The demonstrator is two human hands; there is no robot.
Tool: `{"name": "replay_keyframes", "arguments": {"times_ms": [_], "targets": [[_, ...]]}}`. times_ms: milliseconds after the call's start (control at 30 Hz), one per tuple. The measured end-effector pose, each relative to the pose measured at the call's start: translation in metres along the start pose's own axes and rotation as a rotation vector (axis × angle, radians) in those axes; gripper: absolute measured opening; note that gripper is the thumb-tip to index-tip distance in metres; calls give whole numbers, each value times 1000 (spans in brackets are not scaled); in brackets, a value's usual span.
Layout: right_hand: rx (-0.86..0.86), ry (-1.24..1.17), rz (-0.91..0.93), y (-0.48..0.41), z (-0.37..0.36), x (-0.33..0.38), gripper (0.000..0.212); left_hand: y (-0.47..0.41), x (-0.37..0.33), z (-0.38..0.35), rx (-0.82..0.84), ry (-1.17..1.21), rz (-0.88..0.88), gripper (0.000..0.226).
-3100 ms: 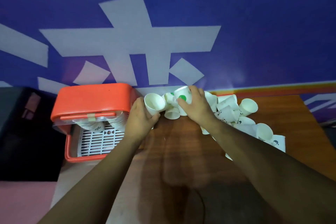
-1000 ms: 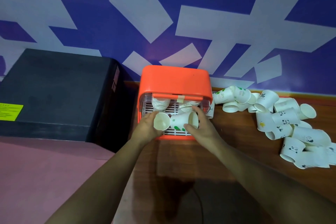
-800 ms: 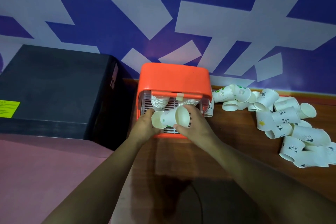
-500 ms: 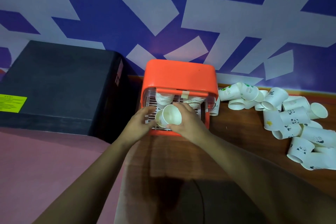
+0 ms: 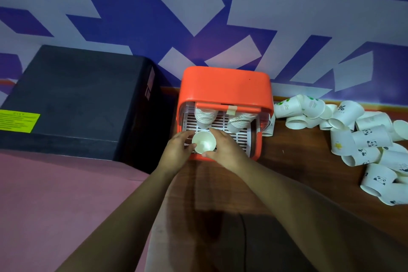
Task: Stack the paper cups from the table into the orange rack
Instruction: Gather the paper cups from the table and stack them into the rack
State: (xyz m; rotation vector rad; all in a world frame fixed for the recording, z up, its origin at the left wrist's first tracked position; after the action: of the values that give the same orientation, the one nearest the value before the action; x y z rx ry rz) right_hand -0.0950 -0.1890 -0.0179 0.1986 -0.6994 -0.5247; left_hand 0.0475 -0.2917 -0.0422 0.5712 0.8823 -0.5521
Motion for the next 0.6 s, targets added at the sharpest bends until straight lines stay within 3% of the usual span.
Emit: {"name": "replay_keyframes", "arguments": {"times_ms": [133, 333, 500, 600], "targets": [[-33, -44, -2, 24, 30, -16, 70, 18, -26, -1, -124, 13, -21, 18], [-57, 28, -32, 80, 105, -101, 33, 44, -87, -53, 37, 0, -137, 8], [-143, 114, -162, 112, 176, -193, 36, 40, -166, -145, 211, 50, -204, 21], [-256, 124, -226, 125, 210, -245, 37, 21, -214, -205, 225, 140, -181, 21]]}}
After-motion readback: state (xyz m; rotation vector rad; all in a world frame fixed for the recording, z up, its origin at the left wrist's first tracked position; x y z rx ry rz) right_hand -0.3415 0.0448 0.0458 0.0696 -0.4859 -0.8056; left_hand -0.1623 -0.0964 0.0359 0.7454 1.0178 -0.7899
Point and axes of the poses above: each hand's wrist, its own y-axis away from the middle knuckle, its own z-axis out of the back of the hand, x = y × z, the point moved 2 cm from there along -y, towards the middle knuckle, and after that the axes turned 2 degrees about y, right-handed, at the moved point
